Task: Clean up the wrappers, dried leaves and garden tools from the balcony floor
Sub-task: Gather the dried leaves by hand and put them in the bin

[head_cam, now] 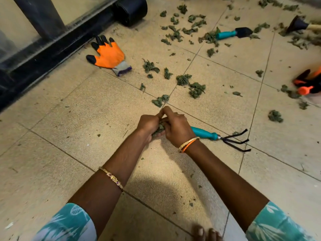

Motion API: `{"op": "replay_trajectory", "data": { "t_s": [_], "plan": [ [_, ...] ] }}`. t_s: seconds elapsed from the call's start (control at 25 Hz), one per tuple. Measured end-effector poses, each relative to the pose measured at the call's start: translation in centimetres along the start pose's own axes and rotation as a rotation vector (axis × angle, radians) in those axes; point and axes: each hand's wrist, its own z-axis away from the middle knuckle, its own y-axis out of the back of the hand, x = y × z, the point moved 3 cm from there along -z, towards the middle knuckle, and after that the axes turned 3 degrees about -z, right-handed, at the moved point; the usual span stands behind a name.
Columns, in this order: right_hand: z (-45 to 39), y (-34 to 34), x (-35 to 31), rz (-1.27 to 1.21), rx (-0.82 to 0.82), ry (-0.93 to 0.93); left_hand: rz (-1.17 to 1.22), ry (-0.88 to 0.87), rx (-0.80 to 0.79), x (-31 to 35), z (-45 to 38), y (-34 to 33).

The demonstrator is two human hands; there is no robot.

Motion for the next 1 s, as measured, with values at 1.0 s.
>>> {"op": "replay_trajectory", "data": {
  "t_s": [1.0],
  "plan": [
    [-1.6,6.7,4.6,-0.920,0.103,-0.497,0.264,0.226,-0.221,-2.2,-0.5,1.0]
  ]
}}
